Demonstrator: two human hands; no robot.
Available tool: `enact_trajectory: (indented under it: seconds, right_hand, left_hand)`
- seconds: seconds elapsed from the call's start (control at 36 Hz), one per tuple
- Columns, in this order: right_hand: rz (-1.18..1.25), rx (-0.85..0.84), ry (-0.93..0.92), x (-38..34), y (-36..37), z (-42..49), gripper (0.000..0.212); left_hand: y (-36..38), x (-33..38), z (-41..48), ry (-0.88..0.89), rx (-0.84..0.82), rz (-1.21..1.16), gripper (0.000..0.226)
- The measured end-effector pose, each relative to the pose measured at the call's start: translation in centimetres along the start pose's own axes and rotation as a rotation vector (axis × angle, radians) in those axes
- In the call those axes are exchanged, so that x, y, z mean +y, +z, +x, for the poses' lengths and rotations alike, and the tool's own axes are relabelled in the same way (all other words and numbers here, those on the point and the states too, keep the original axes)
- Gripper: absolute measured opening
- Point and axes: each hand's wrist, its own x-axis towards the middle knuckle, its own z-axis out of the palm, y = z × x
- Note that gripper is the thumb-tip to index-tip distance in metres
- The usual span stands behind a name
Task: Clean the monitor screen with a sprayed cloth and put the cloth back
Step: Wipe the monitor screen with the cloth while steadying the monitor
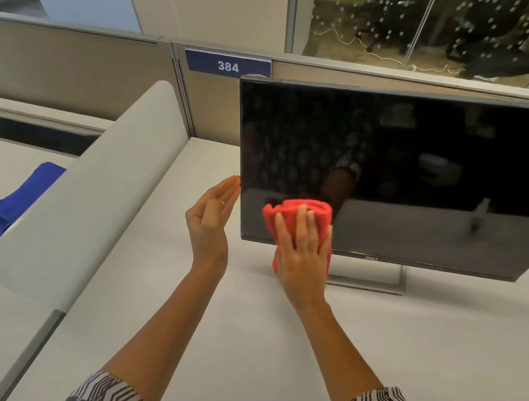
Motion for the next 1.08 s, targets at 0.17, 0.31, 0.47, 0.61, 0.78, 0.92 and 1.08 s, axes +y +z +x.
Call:
enact_trajectory:
  seconds: [0.17, 0.31, 0.47, 0.61, 0.78, 0.92, 1.08]
  right_hand:
    - [-0.085, -0.258, -0.426, 3.6, -0.6, -2.8, 0.096]
    - [-0.113, -0.287, -0.343, 6.5, -1.9, -4.9, 0.096]
    - [-0.120, -0.156, -0.093, 9.4, -4.2, -7.6, 0.078]
    - [-0.127, -0.113, 0.148, 11.5, -5.3, -8.9, 0.083]
    - [-0.110, -0.089, 0.516, 12.8, -6.8, -9.4, 0.079]
    - [0.017, 0.007, 0.688, 12.0, -6.5, -8.3, 0.061]
    - [0.046, 0.067, 0.785, 7.9, -5.4, -6.4, 0.054]
  left_hand:
    - [-0.1, -0.5, -0.1, 0.027, 0.003, 0.051, 0.037]
    - [-0.2, -1.0, -0.4, 0.016, 0.006, 0.051, 0.039]
    - [-0.9, -2.1, -1.4, -0.014, -0.020, 0.090, 0.036]
    - [-1.4, -2.8, -1.9, -0.021, -0.035, 0.141, 0.042]
    - [-1.7, -3.2, -1.9, -0.031, -0.048, 0.164, 0.042]
    - [-2.1, -4.0, -2.4, -0.074, -0.046, 0.182, 0.043]
    - [-2.2, -4.6, -2.5, -0.103, -0.029, 0.180, 0.044]
